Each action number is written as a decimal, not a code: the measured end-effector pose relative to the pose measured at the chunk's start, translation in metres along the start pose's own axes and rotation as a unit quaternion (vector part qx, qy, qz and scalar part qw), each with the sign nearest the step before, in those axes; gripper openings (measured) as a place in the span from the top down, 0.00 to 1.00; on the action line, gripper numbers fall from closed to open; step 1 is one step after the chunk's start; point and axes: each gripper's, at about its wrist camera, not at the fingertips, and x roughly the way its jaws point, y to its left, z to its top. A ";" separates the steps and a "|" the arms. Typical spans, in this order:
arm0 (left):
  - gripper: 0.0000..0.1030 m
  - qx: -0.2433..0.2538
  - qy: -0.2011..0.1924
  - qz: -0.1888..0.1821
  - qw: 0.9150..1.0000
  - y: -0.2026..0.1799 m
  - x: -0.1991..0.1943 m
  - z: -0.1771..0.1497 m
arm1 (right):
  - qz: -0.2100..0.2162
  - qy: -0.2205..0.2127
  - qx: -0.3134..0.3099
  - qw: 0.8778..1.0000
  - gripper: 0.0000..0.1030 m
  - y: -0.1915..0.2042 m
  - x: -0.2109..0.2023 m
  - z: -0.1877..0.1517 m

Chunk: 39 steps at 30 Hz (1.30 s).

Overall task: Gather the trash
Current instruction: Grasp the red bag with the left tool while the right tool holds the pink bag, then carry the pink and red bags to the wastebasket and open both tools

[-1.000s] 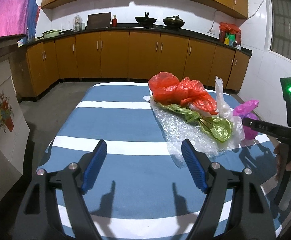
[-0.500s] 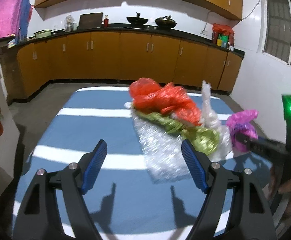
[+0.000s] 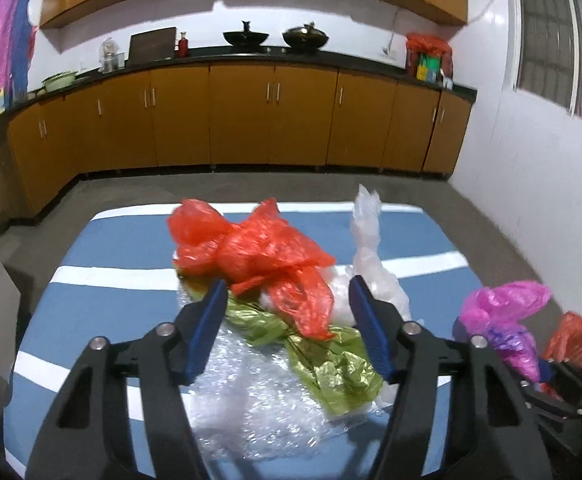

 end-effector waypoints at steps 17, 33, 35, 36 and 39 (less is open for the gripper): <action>0.97 -0.006 0.036 -0.022 0.999 0.008 0.017 -0.010 | 0.005 -0.009 0.008 1.000 0.59 -0.011 -0.015 0.000; 0.97 -0.015 -0.031 -0.062 0.997 0.027 -0.103 -0.001 | 0.016 -0.051 -0.004 0.999 0.59 0.004 -0.076 0.003; 0.97 -0.013 -0.033 -0.070 0.997 0.023 -0.114 -0.003 | 0.016 -0.054 -0.004 0.998 0.59 0.004 -0.084 0.002; 0.97 -0.012 -0.033 -0.074 0.997 0.021 -0.119 -0.004 | 0.016 -0.056 -0.004 0.998 0.59 0.003 -0.087 0.002; 0.97 -0.010 -0.034 -0.087 0.996 0.014 -0.135 -0.007 | 0.014 -0.060 -0.005 0.998 0.59 0.001 -0.098 0.000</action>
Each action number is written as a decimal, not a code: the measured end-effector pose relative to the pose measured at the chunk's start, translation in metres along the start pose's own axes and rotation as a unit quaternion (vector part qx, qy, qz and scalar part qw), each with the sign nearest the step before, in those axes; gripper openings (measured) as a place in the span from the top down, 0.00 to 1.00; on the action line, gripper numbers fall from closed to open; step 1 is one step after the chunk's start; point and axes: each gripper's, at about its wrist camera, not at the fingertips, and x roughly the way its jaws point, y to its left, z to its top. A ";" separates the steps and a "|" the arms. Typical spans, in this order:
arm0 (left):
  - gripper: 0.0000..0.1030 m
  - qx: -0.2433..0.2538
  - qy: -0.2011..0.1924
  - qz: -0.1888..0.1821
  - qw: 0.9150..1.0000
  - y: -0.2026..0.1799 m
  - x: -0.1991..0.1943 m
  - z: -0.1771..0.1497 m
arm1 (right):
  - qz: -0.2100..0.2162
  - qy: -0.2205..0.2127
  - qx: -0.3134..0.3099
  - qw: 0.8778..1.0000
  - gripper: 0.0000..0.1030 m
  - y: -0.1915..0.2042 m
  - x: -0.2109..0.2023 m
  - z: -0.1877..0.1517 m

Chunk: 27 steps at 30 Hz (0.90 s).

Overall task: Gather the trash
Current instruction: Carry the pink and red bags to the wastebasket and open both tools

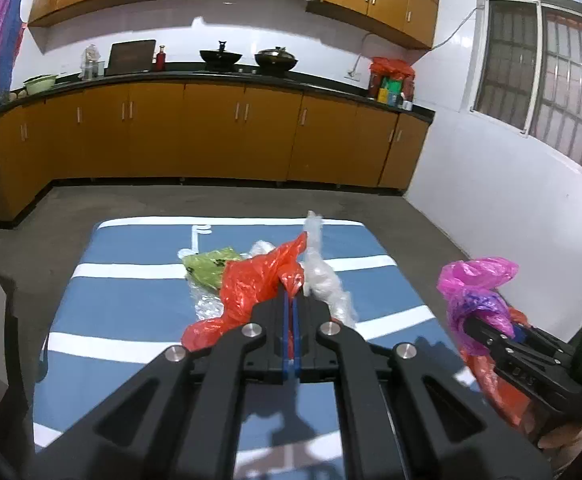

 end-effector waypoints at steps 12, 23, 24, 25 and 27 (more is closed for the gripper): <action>0.97 0.034 -0.006 -0.062 0.997 -0.057 -0.034 -0.003 | -0.031 -0.025 0.017 0.999 0.59 -0.028 -0.050 -0.008; 0.97 0.070 -0.002 -0.128 0.989 -0.121 -0.041 -0.009 | -0.077 -0.035 0.050 0.995 0.59 -0.076 -0.087 -0.022; 0.97 0.073 -0.001 -0.136 0.988 -0.128 -0.041 -0.010 | -0.082 -0.035 0.054 0.995 0.59 -0.082 -0.090 -0.024; 0.97 0.075 0.000 -0.141 0.987 -0.133 -0.040 -0.010 | -0.087 -0.035 0.058 0.994 0.59 -0.088 -0.093 -0.026; 0.97 0.081 0.003 -0.157 0.984 -0.148 -0.039 -0.013 | -0.097 -0.034 0.065 0.993 0.59 -0.097 -0.097 -0.029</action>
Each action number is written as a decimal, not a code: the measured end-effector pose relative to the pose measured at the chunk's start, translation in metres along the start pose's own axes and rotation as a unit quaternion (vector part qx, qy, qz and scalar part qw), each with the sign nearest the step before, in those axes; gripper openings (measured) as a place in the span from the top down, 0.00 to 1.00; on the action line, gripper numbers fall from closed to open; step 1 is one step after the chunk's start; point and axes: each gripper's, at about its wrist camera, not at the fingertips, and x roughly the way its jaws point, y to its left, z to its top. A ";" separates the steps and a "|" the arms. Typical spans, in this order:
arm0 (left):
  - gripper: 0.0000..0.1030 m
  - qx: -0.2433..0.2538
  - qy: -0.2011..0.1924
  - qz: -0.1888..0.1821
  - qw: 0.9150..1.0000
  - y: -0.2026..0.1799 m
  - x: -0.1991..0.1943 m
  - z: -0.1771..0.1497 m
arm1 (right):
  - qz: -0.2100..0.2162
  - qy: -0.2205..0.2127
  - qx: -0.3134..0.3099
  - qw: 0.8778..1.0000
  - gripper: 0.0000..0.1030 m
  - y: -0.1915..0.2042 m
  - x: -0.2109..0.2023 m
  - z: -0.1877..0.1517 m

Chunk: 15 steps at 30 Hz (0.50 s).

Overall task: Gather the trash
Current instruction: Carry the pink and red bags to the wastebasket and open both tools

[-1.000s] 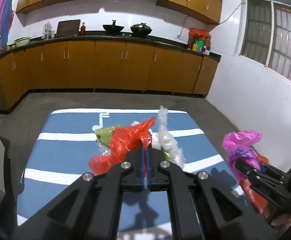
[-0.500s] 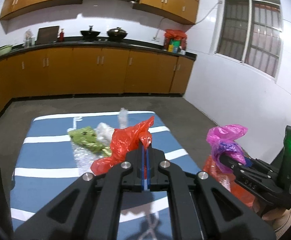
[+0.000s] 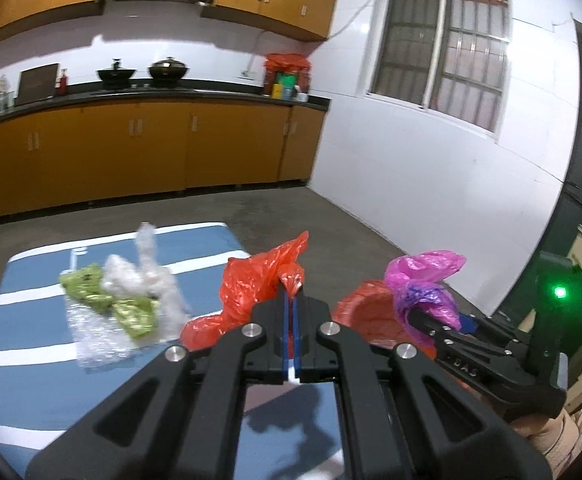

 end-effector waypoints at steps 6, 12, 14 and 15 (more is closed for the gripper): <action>0.97 0.014 0.012 -0.041 0.999 -0.037 0.021 -0.002 | -0.032 0.000 0.022 0.999 0.59 -0.034 -0.010 -0.004; 0.97 0.024 0.027 -0.076 0.996 -0.068 0.042 -0.006 | -0.058 0.000 0.038 0.998 0.59 -0.062 -0.017 -0.008; 0.97 0.027 0.032 -0.085 0.996 -0.078 0.049 -0.007 | -0.066 0.001 0.040 0.997 0.59 -0.070 -0.018 -0.009; 0.97 0.028 0.035 -0.089 0.995 -0.083 0.053 -0.008 | -0.070 0.002 0.041 0.997 0.59 -0.074 -0.018 -0.010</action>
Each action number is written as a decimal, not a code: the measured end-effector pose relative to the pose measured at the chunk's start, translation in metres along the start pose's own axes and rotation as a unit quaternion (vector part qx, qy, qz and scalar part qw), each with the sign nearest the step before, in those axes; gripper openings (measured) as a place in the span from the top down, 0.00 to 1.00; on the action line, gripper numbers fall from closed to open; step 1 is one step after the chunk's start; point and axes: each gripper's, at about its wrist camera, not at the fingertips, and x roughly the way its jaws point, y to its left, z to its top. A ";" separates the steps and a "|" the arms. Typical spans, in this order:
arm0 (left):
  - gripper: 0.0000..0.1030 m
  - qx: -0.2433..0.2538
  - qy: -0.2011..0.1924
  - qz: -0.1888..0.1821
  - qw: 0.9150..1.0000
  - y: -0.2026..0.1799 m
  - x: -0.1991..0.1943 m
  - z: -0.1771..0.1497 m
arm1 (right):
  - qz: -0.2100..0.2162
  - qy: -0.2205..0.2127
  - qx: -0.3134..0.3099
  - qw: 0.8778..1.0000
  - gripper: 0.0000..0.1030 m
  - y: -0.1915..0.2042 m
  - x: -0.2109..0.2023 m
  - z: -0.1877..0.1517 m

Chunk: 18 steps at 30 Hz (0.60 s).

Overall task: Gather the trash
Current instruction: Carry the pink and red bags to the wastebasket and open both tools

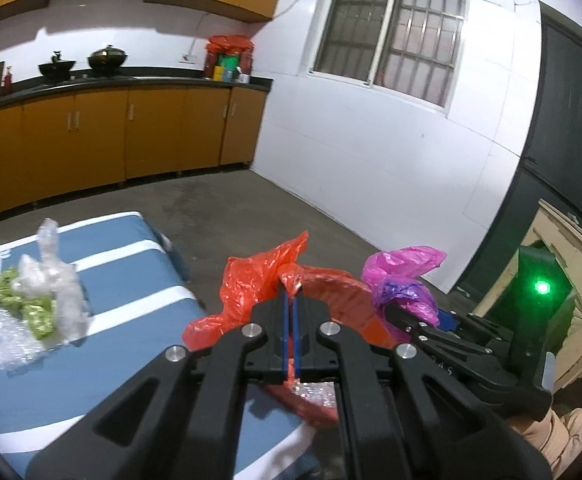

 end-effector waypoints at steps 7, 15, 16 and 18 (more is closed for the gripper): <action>0.97 0.007 0.019 -0.023 1.000 -0.021 0.028 -0.002 | -0.021 0.008 0.002 1.000 0.59 -0.020 0.004 -0.004; 0.97 0.009 0.041 -0.037 0.998 -0.033 0.059 -0.006 | -0.032 0.017 0.005 0.999 0.59 -0.030 0.011 -0.003; 0.97 0.009 0.043 -0.038 0.998 -0.034 0.062 -0.006 | -0.033 0.017 0.005 0.999 0.59 -0.031 0.011 -0.002; 0.96 0.010 0.049 -0.039 0.998 -0.035 0.070 -0.007 | -0.031 0.017 0.005 0.999 0.59 -0.032 0.013 -0.002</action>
